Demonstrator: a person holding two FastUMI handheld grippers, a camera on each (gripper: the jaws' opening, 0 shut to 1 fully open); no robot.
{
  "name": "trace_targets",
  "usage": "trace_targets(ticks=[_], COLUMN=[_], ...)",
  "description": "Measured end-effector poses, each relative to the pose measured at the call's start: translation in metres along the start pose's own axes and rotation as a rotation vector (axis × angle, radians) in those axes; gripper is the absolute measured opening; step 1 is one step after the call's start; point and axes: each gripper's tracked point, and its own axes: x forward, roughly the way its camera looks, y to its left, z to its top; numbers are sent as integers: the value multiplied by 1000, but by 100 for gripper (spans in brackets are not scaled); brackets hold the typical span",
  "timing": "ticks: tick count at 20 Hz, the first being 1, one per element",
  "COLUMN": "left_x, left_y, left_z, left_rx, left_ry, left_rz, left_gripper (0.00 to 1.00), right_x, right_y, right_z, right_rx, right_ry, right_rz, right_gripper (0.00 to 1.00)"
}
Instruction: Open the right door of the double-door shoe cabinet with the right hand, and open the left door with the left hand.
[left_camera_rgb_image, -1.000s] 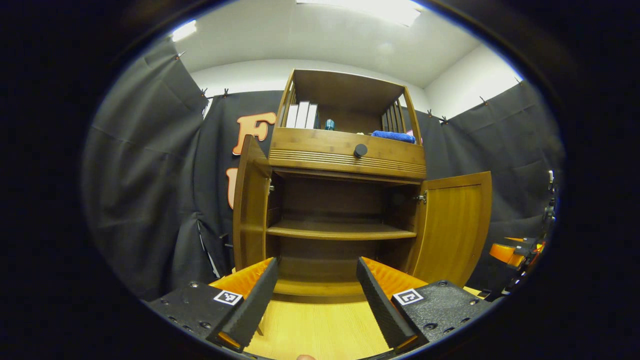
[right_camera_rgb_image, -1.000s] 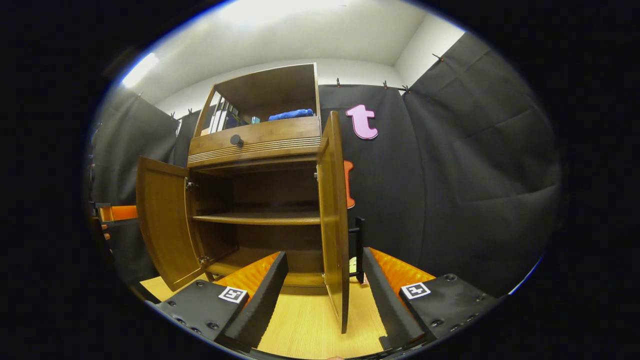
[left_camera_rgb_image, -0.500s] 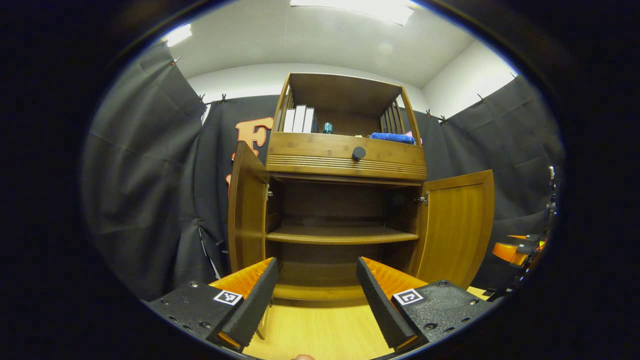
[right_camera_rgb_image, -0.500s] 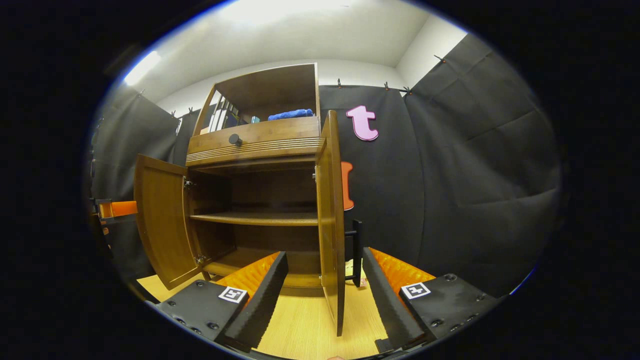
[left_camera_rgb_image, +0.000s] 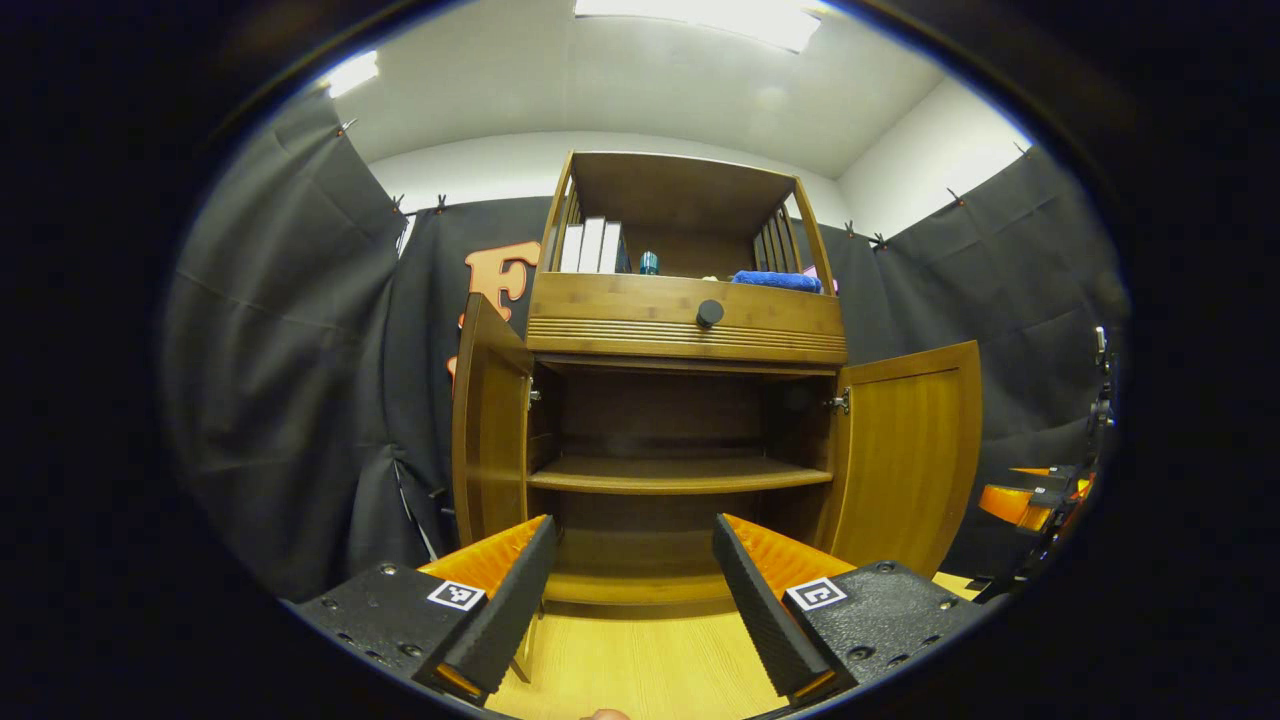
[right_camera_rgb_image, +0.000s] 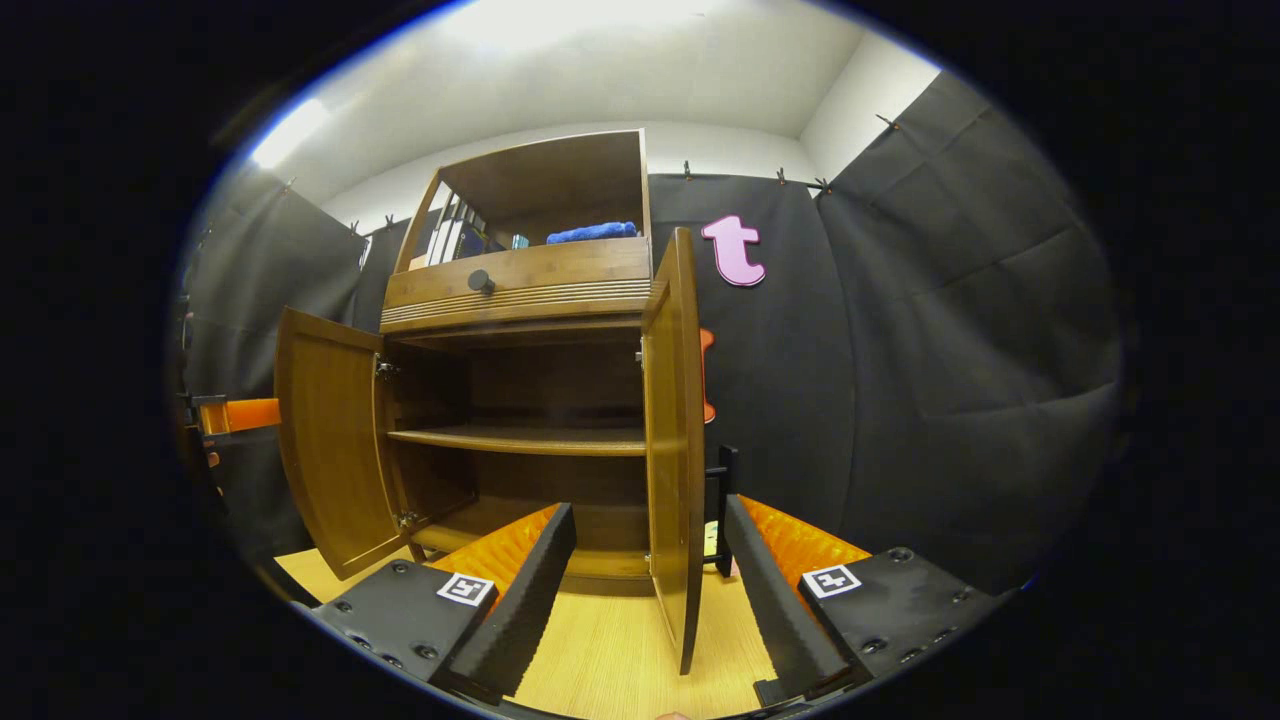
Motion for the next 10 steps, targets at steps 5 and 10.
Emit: trace_targets(ticks=[5, 10], left_x=[-1, -3], left_y=[1, 1], left_z=[-1, 0], left_rx=[-1, -1], left_ry=[-1, -1], left_rz=[5, 7], left_gripper=[92, 92], right_x=[-4, -6], right_y=[4, 7], right_z=[4, 4], right_rx=[-16, -15], right_ry=[-12, -12], right_rz=[3, 11], right_gripper=[100, 91])
